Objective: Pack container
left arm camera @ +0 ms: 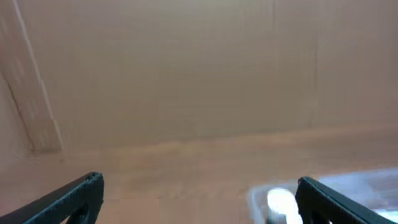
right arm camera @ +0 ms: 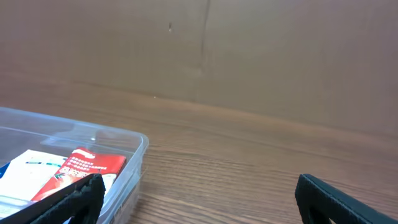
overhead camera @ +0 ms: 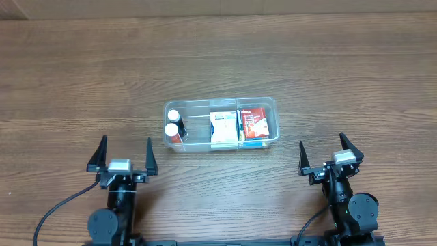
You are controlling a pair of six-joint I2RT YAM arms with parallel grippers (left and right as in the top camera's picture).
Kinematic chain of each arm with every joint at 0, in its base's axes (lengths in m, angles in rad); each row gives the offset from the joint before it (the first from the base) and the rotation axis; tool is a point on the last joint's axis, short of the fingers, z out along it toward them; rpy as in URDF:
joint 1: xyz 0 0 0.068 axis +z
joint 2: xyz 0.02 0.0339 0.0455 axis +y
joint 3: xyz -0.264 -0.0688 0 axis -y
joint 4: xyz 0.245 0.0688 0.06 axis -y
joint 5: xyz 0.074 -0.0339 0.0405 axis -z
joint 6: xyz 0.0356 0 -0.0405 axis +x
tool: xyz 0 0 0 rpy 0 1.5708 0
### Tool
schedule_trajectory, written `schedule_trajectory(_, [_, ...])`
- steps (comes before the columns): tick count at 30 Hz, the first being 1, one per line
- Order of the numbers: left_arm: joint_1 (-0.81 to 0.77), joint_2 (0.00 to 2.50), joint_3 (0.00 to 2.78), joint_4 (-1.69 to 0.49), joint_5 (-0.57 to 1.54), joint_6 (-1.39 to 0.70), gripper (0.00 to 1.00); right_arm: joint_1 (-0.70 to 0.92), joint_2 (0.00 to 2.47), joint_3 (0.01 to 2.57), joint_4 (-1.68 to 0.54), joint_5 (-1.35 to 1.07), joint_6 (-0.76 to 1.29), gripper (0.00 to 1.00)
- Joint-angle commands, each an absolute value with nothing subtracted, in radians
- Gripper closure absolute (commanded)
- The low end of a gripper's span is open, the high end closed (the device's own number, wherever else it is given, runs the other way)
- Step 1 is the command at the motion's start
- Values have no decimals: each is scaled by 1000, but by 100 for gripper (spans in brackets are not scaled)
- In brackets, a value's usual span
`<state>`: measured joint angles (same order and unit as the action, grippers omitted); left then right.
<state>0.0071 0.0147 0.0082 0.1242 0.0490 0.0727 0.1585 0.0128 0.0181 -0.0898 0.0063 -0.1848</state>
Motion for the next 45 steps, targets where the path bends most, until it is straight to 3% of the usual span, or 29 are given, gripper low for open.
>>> schedule_trajectory(1, [14, 4, 5, 7, 71, 105, 0, 162, 3, 8, -84, 5, -190, 0])
schedule_trajectory(5, [14, 12, 5, -75, 62, 105, 0, 162, 3, 8, -84, 5, -190, 0])
schedule_trajectory(45, [14, 13, 5, -73, 60, 105, 0, 162, 3, 8, -84, 5, -190, 0])
